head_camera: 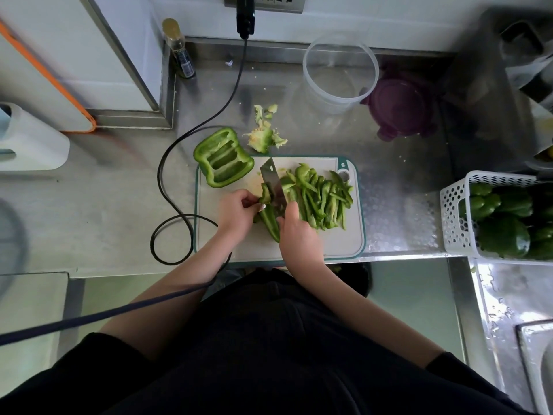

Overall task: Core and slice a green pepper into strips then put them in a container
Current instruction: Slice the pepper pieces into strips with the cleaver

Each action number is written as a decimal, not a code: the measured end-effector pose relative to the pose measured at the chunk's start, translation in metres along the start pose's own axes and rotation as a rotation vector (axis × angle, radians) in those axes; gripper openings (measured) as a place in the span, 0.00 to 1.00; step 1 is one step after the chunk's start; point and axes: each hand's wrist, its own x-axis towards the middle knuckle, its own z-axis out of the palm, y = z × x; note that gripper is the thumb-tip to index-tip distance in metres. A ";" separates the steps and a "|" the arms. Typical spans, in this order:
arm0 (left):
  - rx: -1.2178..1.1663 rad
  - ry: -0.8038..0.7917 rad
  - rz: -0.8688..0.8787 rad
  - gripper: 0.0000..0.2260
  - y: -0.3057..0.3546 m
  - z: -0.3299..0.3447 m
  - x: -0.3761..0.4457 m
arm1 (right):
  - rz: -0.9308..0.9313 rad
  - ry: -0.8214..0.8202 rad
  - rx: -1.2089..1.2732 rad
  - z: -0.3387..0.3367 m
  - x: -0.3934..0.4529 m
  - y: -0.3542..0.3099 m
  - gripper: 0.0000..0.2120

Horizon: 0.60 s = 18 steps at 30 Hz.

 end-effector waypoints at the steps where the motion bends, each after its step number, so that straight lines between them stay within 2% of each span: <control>1: -0.004 0.000 -0.003 0.04 0.000 0.000 0.000 | -0.006 -0.006 -0.021 0.001 0.000 0.000 0.08; 10: 0.039 0.009 -0.005 0.04 0.000 0.000 0.000 | -0.056 -0.052 -0.233 0.006 0.005 0.003 0.17; 15: 0.040 0.017 -0.010 0.03 0.000 0.001 -0.001 | -0.071 -0.050 -0.253 0.001 0.006 0.001 0.16; 18: 0.036 0.022 -0.011 0.04 0.001 0.002 -0.001 | -0.088 -0.070 -0.281 -0.009 0.009 -0.001 0.20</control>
